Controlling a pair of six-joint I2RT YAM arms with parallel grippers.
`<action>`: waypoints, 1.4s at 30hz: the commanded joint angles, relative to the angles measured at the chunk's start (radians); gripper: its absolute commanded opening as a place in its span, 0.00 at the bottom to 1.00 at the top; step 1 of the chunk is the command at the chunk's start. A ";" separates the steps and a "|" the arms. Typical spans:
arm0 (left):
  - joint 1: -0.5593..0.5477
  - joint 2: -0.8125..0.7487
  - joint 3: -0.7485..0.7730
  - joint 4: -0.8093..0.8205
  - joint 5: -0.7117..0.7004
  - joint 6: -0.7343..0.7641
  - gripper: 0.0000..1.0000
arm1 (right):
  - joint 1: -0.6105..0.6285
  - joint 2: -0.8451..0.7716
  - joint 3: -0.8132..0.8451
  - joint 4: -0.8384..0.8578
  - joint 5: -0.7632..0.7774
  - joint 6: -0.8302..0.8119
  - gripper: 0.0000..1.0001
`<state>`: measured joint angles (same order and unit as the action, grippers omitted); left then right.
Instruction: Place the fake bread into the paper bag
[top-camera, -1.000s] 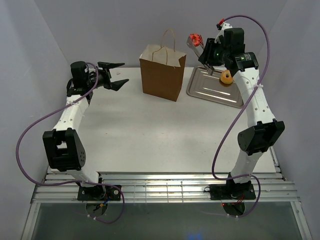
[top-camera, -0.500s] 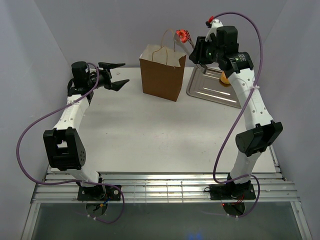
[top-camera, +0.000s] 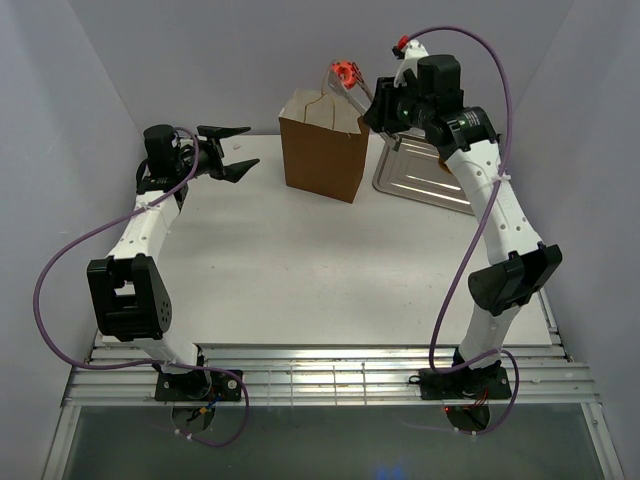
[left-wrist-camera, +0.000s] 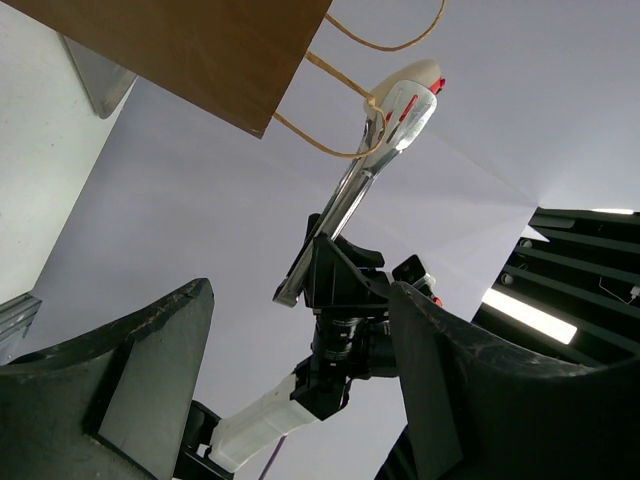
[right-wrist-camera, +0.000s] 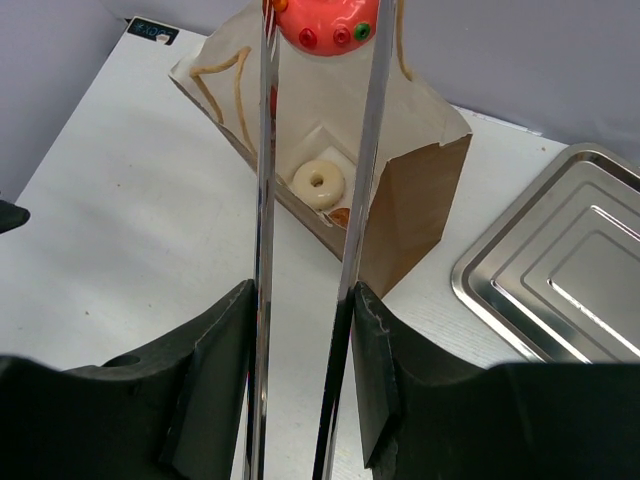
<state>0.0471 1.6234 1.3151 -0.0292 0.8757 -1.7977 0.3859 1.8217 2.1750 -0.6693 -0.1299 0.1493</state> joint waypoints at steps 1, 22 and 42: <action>-0.004 -0.031 0.013 0.020 0.009 -0.003 0.81 | 0.027 -0.039 0.009 0.059 0.006 -0.022 0.32; -0.004 -0.050 -0.004 0.021 0.009 -0.009 0.81 | 0.039 -0.015 0.025 0.043 0.016 -0.027 0.46; -0.004 -0.080 -0.030 0.052 0.008 -0.014 0.81 | 0.039 -0.024 0.005 0.042 0.001 -0.024 0.56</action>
<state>0.0463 1.6127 1.2953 -0.0101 0.8757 -1.8076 0.4240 1.8225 2.1773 -0.6712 -0.1230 0.1383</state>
